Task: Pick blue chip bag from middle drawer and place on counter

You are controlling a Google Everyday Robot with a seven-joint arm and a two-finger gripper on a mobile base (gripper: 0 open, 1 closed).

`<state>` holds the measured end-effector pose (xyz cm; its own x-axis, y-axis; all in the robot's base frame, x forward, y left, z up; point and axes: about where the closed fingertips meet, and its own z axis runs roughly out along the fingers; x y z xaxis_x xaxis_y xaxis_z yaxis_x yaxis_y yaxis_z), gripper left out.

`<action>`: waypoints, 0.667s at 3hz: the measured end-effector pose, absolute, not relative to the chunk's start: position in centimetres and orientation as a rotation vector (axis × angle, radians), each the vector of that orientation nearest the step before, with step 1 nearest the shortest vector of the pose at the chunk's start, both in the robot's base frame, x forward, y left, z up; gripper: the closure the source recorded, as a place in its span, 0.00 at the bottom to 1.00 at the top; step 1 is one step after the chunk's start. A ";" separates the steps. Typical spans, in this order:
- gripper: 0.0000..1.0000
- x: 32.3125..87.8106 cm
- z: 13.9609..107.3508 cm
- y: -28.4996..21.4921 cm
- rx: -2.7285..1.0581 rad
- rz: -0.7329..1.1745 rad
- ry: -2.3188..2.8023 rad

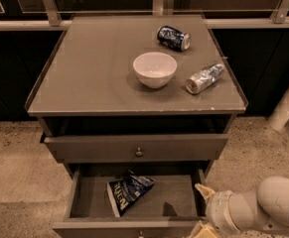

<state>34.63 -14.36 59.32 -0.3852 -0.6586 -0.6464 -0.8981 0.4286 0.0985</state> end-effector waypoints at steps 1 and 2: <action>0.00 34.5 58.0 -14.1 -1.293 0.640 2.169; 0.00 35.2 55.8 -14.1 -1.244 0.662 2.186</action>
Offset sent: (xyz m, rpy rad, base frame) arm 0.0182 0.0007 -0.0728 0.0806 0.0658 -0.0976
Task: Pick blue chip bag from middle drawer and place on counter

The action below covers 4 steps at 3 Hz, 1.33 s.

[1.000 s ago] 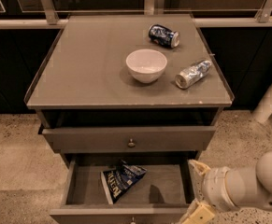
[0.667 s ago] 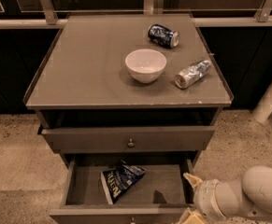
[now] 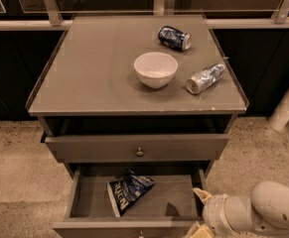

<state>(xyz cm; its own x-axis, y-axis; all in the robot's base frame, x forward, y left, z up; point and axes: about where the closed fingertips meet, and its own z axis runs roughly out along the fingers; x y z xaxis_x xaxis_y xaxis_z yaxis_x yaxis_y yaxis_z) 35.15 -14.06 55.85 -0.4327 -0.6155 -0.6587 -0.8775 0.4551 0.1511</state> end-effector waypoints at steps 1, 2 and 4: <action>0.00 37.7 52.8 -11.8 -1.224 0.654 2.142; 0.00 37.7 52.8 -11.8 -1.223 0.654 2.142; 0.00 39.5 51.3 -10.4 -1.131 0.603 2.014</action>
Offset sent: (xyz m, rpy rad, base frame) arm 0.0194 0.0196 -0.0230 0.0234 -0.0302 0.0048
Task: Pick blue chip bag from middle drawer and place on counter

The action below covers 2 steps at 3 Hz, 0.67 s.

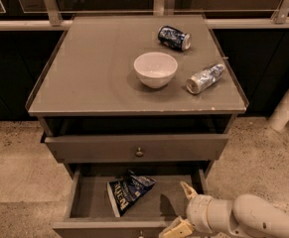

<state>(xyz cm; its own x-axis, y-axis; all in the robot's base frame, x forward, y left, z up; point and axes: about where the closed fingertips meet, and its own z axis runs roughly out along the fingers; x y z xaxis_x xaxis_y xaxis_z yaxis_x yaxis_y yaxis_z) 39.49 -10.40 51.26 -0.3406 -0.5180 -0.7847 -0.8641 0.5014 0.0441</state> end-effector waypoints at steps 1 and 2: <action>0.00 39.5 51.3 -10.4 -1.131 0.604 2.014; 0.00 40.9 49.7 -8.8 -1.172 0.616 1.985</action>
Offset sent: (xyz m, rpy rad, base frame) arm 0.0379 0.0391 -0.0410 0.0021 -0.0335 0.0929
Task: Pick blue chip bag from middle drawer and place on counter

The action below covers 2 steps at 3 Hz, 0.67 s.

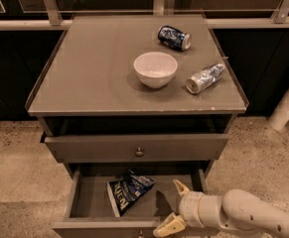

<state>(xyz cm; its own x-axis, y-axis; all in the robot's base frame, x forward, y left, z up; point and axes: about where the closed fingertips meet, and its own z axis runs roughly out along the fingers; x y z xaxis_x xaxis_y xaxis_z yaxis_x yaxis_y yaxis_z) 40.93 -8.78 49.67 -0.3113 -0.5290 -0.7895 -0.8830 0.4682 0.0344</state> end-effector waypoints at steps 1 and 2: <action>0.00 45.7 48.0 -5.1 -1.205 0.623 1.916; 0.00 46.1 47.3 -5.1 -1.198 0.629 1.927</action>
Offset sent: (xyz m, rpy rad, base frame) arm 0.0780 0.0541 -0.0239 0.0290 -0.0783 0.0443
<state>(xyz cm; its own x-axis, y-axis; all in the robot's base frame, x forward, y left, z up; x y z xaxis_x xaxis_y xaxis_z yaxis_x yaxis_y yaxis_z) 46.07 -5.12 47.34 -0.2640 -0.5213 -0.8116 -0.8997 0.4363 0.0124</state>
